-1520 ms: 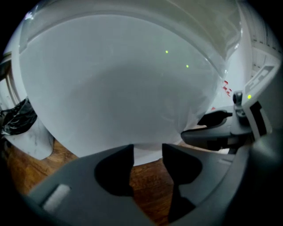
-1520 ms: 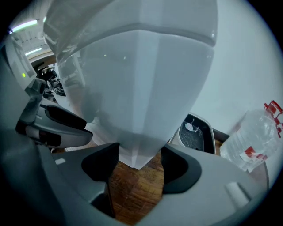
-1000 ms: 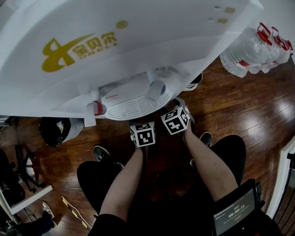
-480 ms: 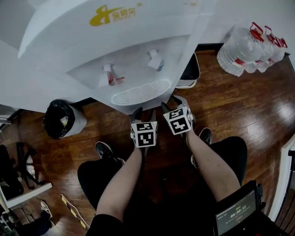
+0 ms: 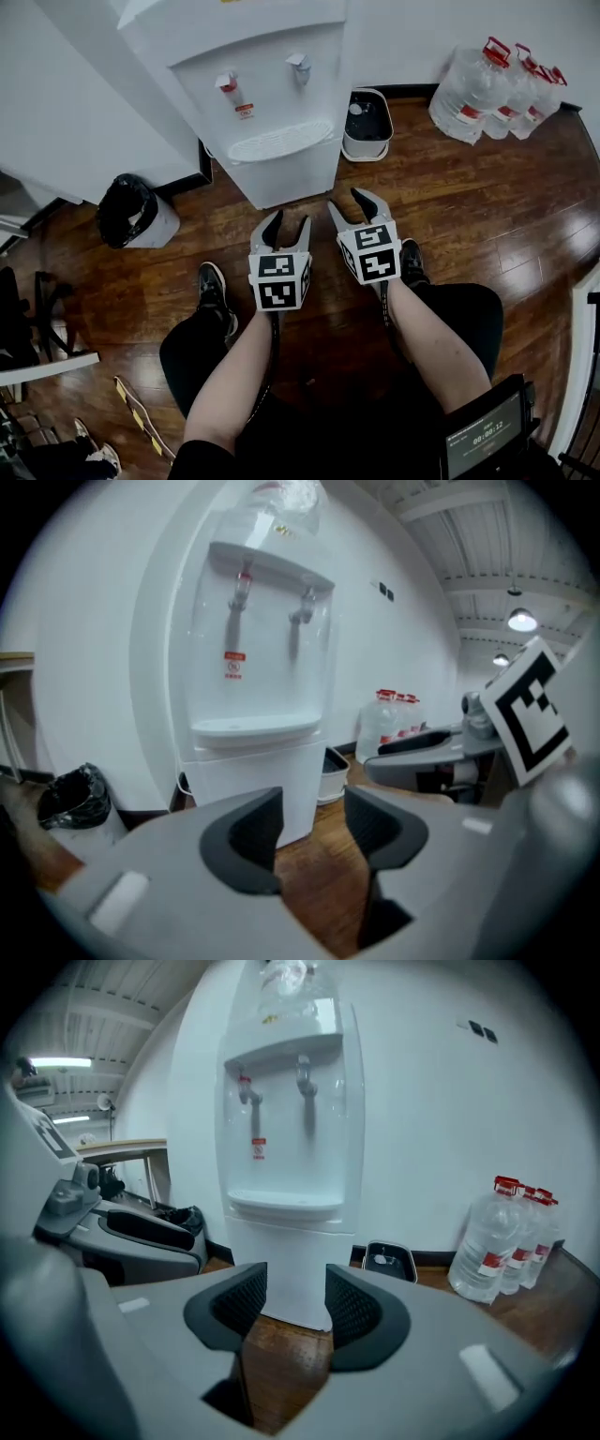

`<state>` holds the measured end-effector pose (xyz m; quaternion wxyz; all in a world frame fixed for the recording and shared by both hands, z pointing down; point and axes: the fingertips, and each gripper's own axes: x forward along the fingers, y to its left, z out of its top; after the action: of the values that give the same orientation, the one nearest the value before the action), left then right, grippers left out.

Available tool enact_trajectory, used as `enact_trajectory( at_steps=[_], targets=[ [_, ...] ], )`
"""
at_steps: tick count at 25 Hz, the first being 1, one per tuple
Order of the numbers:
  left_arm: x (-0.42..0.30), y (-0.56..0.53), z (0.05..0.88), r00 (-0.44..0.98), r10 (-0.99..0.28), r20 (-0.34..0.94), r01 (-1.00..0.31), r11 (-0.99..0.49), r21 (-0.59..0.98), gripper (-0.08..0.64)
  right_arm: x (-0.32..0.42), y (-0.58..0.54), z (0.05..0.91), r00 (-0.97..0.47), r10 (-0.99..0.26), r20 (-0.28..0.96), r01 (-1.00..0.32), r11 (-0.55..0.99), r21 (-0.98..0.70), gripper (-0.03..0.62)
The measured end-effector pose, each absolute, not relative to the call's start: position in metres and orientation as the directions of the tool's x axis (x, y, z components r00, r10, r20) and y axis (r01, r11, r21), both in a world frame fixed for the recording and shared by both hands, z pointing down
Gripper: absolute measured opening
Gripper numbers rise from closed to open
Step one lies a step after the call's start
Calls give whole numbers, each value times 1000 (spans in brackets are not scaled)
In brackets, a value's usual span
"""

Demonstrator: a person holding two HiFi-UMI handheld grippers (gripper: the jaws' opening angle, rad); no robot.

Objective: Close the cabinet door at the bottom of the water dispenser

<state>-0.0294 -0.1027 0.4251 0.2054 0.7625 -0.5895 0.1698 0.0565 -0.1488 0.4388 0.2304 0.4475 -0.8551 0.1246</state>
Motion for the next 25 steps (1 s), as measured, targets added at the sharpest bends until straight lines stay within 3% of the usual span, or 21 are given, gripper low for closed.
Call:
enact_trajectory(
  at_steps=[7, 13, 21, 25],
  targets=[
    [-7, -10, 379, 293, -862, 414, -953, -228, 200, 224, 66, -62, 381, -511, -774, 375, -851, 518, -90, 186],
    [1, 61, 345, 315, -912, 263, -927, -356, -123, 224, 70, 2, 338, -536, -804, 257, -838, 543, -51, 173],
    [3, 89, 327, 323, -919, 227, -940, -340, -38, 224, 82, 44, 335, -563, -793, 234, -822, 566, -61, 161],
    [14, 120, 316, 308, -935, 178, -939, -328, -99, 224, 91, 75, 332, -563, -798, 216, -826, 554, -107, 143]
  ],
)
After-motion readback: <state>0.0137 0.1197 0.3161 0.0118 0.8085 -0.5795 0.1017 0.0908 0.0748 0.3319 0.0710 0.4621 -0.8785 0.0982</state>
